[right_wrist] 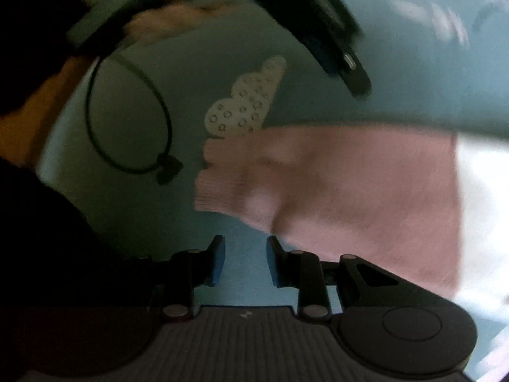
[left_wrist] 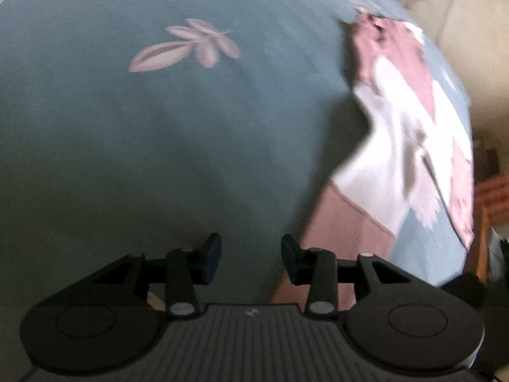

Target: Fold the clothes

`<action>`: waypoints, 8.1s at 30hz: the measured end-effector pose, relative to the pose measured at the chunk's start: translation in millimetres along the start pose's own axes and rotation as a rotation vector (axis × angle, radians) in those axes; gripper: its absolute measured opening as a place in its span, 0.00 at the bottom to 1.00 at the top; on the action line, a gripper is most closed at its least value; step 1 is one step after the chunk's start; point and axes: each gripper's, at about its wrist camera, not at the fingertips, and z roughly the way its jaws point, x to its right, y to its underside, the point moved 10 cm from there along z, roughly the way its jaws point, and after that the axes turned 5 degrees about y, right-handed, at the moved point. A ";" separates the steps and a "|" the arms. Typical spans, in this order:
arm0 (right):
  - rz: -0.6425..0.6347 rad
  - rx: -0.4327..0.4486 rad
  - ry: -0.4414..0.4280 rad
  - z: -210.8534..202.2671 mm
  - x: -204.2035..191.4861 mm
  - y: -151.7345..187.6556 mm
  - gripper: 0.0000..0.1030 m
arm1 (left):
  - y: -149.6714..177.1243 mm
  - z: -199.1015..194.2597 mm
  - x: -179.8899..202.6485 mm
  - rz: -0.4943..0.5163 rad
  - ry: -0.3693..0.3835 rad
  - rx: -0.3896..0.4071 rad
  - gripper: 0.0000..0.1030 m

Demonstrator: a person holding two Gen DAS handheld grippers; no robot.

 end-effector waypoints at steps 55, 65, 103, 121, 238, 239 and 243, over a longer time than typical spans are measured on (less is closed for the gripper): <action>-0.604 0.094 0.478 -9.8 -9.9 24.7 0.15 | 102.2 -2.7 0.4 -0.048 0.081 -0.244 0.15; -0.829 0.093 0.433 24.4 -35.0 16.2 0.22 | 105.1 -0.1 0.2 -0.091 0.107 -0.238 0.15; 0.649 0.457 0.536 -106.9 259.5 12.7 0.38 | -37.6 45.7 141.6 0.685 -0.003 -0.131 0.53; 0.747 0.488 0.481 -93.5 250.2 59.3 0.59 | -16.5 93.4 144.8 0.588 0.081 -0.122 0.77; 1.531 0.767 0.721 -185.1 298.6 276.3 0.53 | -138.2 175.1 231.3 0.742 0.186 -0.026 0.81; 1.555 0.774 0.707 -182.0 292.0 290.7 0.53 | -137.9 175.1 229.5 0.739 0.186 -0.024 0.81; 1.632 0.831 0.635 -178.7 265.4 327.9 0.52 | -140.0 177.3 230.5 0.729 0.173 -0.039 0.82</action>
